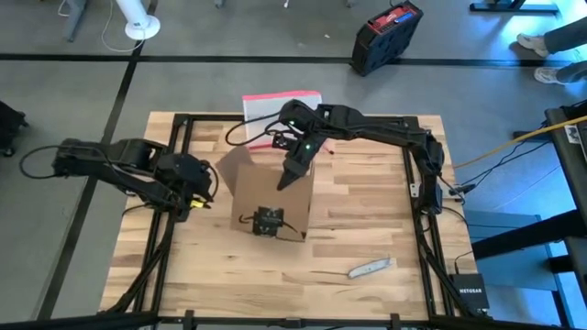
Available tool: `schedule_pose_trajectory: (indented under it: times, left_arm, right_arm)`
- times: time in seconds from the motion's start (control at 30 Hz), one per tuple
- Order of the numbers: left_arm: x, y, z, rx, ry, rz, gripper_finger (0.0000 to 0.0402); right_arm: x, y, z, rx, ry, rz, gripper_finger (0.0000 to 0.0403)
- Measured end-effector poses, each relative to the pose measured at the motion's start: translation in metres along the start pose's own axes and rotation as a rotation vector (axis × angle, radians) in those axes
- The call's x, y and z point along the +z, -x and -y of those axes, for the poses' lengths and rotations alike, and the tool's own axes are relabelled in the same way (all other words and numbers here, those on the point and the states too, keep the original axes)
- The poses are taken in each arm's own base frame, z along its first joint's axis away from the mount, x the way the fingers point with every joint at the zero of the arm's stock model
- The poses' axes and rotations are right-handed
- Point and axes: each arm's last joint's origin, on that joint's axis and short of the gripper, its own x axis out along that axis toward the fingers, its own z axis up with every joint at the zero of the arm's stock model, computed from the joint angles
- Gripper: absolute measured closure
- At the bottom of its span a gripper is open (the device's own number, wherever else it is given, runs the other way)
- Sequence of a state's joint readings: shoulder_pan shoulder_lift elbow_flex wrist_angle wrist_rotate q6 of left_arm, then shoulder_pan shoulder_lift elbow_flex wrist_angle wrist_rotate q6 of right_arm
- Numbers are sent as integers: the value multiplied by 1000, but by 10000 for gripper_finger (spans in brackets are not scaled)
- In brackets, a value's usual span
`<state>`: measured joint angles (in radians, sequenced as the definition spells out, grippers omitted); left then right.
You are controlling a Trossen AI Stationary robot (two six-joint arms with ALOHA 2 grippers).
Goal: Unpack boxes
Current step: Remove the colored items from the cardboard box
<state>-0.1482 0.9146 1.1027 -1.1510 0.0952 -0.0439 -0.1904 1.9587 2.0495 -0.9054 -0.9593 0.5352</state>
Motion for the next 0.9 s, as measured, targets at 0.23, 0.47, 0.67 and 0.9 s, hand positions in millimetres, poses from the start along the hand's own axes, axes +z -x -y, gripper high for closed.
schedule_pose_trajectory:
  times: [0.23, 0.47, 0.67, 0.9]
  left_arm:
    - [-13, 19, -2, 91, -1, 62, 318]
    - [-19, 33, -2, 150, -29, 149, 318]
    - [-16, 33, -1, 144, -202, 174, 315]
    - [-5, 25, -12, 208, -286, 153, 247]
  right_arm:
    - [-8, -16, -11, 54, 11, -64, 403]
    - [-16, -24, -15, 82, 18, -126, 403]
    - [-17, -24, -15, 104, -5, -152, 403]
    - [-19, -25, -16, 117, -13, -168, 403]
